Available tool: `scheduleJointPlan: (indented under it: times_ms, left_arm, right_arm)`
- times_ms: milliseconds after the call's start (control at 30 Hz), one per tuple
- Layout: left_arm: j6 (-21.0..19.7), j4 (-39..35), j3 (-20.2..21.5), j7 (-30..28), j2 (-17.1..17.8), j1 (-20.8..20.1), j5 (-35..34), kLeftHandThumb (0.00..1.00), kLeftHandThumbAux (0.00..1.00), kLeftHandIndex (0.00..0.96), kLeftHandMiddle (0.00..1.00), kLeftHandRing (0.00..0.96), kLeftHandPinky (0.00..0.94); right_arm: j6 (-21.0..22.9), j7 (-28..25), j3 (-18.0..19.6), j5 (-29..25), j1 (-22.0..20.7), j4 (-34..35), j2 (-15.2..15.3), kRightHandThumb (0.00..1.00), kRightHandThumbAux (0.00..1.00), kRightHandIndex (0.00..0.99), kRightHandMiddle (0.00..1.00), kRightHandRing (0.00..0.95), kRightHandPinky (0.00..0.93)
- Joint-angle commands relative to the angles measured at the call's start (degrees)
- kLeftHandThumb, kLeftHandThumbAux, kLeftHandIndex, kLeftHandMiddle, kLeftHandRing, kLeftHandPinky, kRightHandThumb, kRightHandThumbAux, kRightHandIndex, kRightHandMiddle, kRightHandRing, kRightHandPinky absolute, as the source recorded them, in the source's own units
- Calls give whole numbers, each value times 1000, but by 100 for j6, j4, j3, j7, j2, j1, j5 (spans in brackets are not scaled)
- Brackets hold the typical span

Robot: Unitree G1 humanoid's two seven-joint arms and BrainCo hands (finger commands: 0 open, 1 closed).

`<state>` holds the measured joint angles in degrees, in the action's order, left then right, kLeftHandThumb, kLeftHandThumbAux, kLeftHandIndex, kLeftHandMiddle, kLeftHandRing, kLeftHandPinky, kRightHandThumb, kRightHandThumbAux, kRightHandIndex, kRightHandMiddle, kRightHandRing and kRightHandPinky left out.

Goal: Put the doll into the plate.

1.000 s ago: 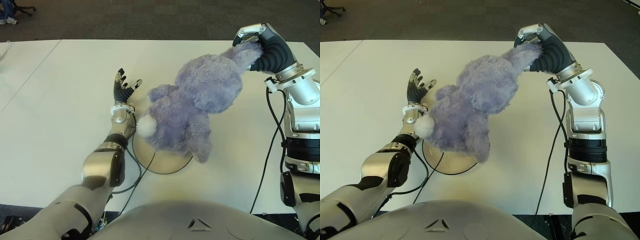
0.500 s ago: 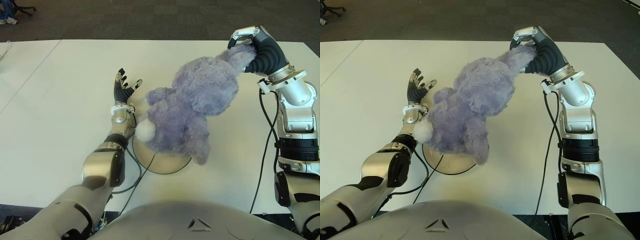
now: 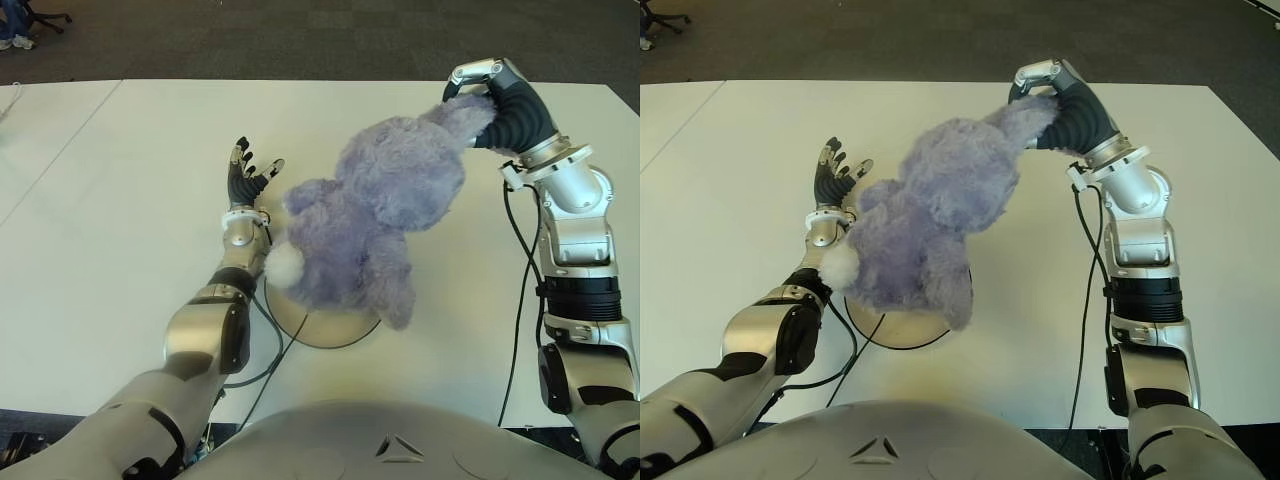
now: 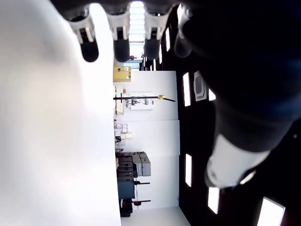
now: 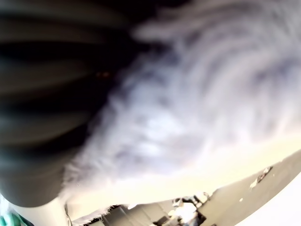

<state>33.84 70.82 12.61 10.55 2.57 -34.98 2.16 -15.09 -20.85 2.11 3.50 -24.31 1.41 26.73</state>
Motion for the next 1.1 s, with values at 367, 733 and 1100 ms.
scheduleJointPlan:
  times_ms: [367, 733, 1100]
  left_arm:
    - [-527, 566, -23, 52, -339, 897, 3, 38, 773, 43, 77, 82, 103]
    - [-516, 567, -30, 59, -359, 901, 9, 25, 767, 46, 81, 87, 102]
    - [-519, 571, -42, 101, -374, 899, 26, 18, 763, 48, 84, 90, 101]
  right_arm:
    - [-239, -161, -629, 250, 641, -398, -253, 205, 777, 787, 883, 890, 874]
    - [-521, -82, -961, 604, 881, -623, -326, 201, 759, 795, 892, 897, 897]
    - [-1040, 312, -1204, 1004, 750, -1408, -487, 226, 766, 793, 893, 893, 889]
